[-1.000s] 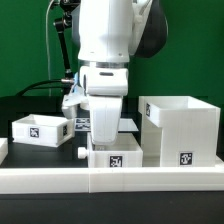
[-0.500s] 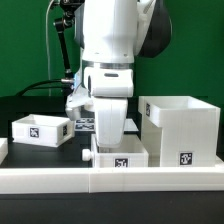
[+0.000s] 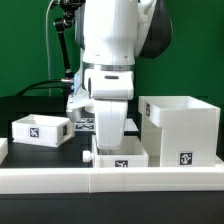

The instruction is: Assemble drawer

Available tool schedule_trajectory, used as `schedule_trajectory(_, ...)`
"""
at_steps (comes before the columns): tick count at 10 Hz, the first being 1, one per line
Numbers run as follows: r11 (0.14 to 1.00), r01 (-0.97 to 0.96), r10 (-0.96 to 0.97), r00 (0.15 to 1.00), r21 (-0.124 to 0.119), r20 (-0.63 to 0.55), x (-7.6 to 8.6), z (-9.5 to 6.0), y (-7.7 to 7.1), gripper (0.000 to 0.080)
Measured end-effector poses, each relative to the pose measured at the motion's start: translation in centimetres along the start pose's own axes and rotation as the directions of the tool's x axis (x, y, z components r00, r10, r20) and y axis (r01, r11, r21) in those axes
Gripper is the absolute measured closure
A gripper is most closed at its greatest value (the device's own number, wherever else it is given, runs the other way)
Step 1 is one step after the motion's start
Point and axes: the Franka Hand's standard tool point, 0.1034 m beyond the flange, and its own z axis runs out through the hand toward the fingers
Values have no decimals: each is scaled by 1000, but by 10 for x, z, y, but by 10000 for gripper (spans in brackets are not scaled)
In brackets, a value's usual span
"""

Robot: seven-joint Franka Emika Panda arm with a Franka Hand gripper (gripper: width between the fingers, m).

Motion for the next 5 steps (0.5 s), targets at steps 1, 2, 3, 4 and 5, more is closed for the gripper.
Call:
schedule_trajectory(1,1000,4,-4,1000,2,-2,2,1,0,758)
schedule_trajectory(2,1000,12,-12,1000,0,-4,7,0,1,758)
schedule_trajectory(3,1000,11,-11,1000,0,-6,10,0,1,758)
schedule_trajectory(4,1000,2,-2,1000,1,-6,10,0,1,758)
schedule_trajectory(5,1000,-7,7,1000,0,-6,11,0,1,758)
